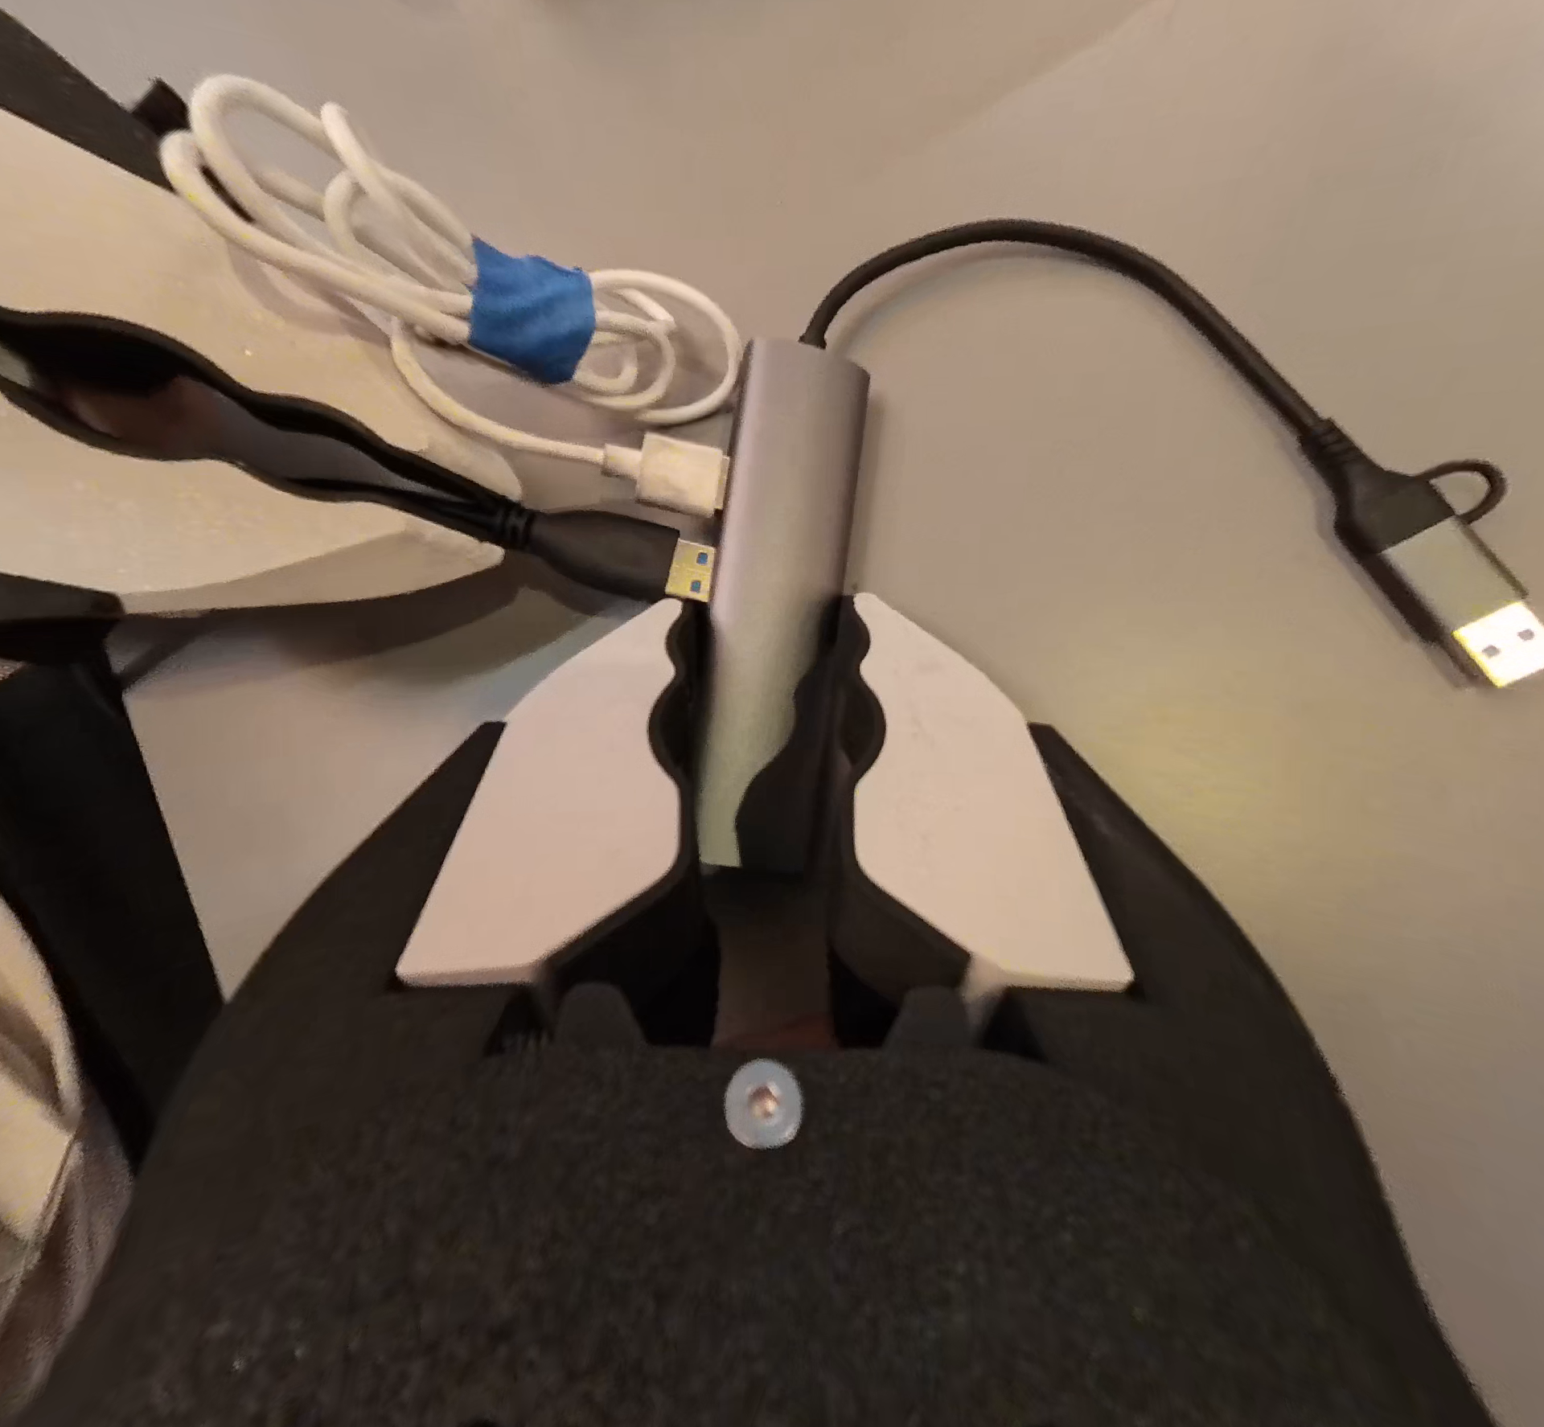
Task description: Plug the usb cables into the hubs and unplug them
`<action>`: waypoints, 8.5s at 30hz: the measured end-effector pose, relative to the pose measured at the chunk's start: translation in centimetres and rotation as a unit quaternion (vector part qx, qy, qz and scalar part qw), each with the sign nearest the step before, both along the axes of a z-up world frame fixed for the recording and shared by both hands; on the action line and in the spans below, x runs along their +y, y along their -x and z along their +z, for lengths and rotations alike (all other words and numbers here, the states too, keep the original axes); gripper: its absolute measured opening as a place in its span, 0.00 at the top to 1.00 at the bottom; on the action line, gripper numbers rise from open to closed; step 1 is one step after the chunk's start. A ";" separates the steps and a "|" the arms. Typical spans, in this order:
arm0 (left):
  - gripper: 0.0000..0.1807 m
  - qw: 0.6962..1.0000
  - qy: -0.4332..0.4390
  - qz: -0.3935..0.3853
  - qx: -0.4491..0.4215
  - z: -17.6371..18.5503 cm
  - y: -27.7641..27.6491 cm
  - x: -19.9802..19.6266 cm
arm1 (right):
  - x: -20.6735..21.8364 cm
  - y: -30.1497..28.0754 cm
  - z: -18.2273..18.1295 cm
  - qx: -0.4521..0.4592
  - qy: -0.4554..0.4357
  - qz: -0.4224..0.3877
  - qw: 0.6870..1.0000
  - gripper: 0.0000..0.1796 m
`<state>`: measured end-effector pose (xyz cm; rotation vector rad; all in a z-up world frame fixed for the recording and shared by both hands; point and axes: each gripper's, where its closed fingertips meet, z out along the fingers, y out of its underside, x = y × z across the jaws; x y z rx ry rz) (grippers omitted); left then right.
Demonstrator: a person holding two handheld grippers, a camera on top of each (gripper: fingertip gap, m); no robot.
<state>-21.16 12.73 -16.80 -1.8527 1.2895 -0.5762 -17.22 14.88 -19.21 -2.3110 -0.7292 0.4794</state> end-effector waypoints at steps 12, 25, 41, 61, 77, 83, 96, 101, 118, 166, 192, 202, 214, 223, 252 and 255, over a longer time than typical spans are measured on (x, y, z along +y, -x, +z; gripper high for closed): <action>0.97 0.998 0.043 0.009 -0.038 1.5 0.6 0.4 | -1.3 -0.6 -0.1 -0.084 -0.053 -0.007 0.995 0.83; 0.98 0.977 -0.187 0.013 -0.106 8.3 0.7 0.2 | 0.6 -0.8 8.1 -0.124 -0.325 -0.019 0.938 0.83; 0.97 0.955 -0.292 -0.045 -0.032 7.4 -0.1 -1.2 | -0.1 -0.1 4.8 0.074 -0.058 0.013 0.996 0.82; 0.98 0.983 -0.140 0.049 -0.106 7.6 0.8 -0.3 | 0.4 0.5 8.3 0.240 -0.179 -0.055 0.953 0.82; 0.98 0.983 -0.175 0.017 -0.056 6.7 0.8 -0.1 | 0.6 0.5 7.7 0.246 -0.164 -0.058 0.954 0.83; 0.98 0.983 -0.172 0.021 -0.054 6.5 0.8 0.1 | 0.7 0.5 7.5 0.229 -0.170 -0.055 0.957 0.82; 0.98 0.982 -0.183 0.021 -0.040 6.3 0.9 0.1 | 0.6 0.9 7.2 0.198 -0.179 -0.054 0.962 0.82; 0.98 0.982 -0.182 0.025 -0.041 6.2 0.8 0.0 | 0.6 0.9 7.2 0.185 -0.184 -0.047 0.964 0.82; 0.98 0.976 -0.214 0.017 -0.034 6.6 0.6 -0.3 | -0.3 1.1 6.5 0.198 -0.139 -0.028 0.970 0.81; 0.91 0.981 -0.072 0.046 -0.173 7.5 1.6 0.8 | 8.9 -29.6 42.7 -0.320 -0.468 -0.237 0.789 0.81; 0.91 0.987 -0.094 0.018 -0.126 6.0 0.4 -0.1 | 11.1 -40.0 5.3 -0.292 0.112 -0.052 0.948 0.81; 0.86 0.985 -0.081 0.058 -0.139 6.1 2.1 1.9 | 11.6 -40.3 4.3 -0.256 0.130 -0.107 0.952 0.79; 0.85 0.948 -0.066 0.234 -0.207 9.8 13.9 9.4 | 0.6 -35.6 17.8 -0.106 -0.163 -0.302 0.933 0.76; 0.85 0.934 0.011 0.348 -0.079 3.0 23.4 12.1 | -8.7 -26.1 7.5 0.112 -0.204 -0.423 0.875 0.78; 0.80 0.967 -0.061 0.164 -0.183 7.9 13.2 8.5 | -2.9 -21.2 7.7 -0.008 -0.229 -0.366 0.902 0.59; 0.79 0.977 -0.056 0.127 -0.162 7.1 10.6 7.2 | -0.9 -20.5 6.5 0.004 -0.187 -0.364 0.912 0.58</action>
